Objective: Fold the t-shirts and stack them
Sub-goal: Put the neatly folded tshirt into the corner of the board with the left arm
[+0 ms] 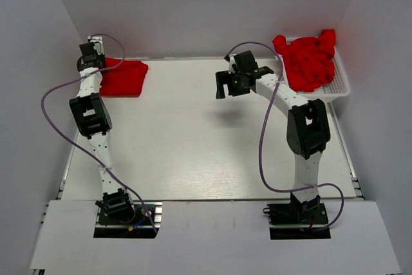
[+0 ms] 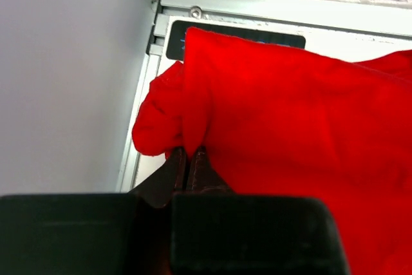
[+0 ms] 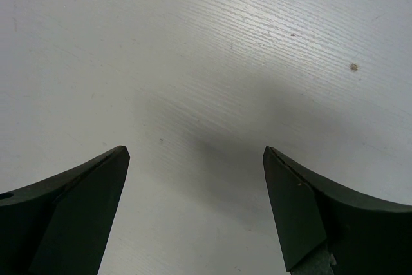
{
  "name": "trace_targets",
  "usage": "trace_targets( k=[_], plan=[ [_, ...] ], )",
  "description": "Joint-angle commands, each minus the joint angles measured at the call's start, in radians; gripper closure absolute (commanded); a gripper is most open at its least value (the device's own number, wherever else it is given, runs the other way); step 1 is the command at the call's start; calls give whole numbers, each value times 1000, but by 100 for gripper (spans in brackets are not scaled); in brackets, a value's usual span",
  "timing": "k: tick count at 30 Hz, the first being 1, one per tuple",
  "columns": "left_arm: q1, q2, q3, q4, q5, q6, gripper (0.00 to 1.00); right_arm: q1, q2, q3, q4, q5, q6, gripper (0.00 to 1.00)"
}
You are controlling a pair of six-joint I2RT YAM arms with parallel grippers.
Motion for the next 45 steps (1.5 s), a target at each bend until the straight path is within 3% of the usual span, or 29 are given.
trace_targets(
  k=[1, 2, 4, 6, 8, 11, 18, 22, 26, 31, 42, 45],
  plan=[
    [9, -18, 51, 47, -25, -13, 100, 0, 15, 47, -8, -25, 8, 10],
    [9, -18, 51, 47, -25, -24, 100, 0, 15, 48, -14, -26, 10, 10],
    [9, -27, 51, 47, -25, -24, 60, 0, 14, 50, -17, -25, 8, 10],
    [9, -55, 20, 47, -1, -24, 27, 0, 15, 59, -25, -28, 1, 10],
    [9, -73, 0, 47, -12, -33, 12, 3, 20, 70, -34, -34, -1, 10],
    [9, -96, 0, 47, 25, -47, 3, 6, 17, 85, -35, -60, -6, 10],
    [-5, -216, -56, 24, 108, -79, 0, 3, -34, 82, -8, -43, -4, 10],
    [-32, -266, -35, -116, 167, -79, 0, 3, -63, 62, -6, -13, 7, 10],
    [-71, -348, -60, -239, 192, -235, 0, -6, -145, -22, 41, 7, 71, 10],
    [-182, -484, -240, -304, 232, -343, 0, -23, -262, -168, 66, 43, 109, 10],
    [-488, -838, -803, -252, 93, -530, 0, -84, -538, -547, 69, 63, 229, 10],
    [-590, -862, -897, -282, 26, -568, 0, -102, -606, -649, 83, 73, 252, 10]
  ],
)
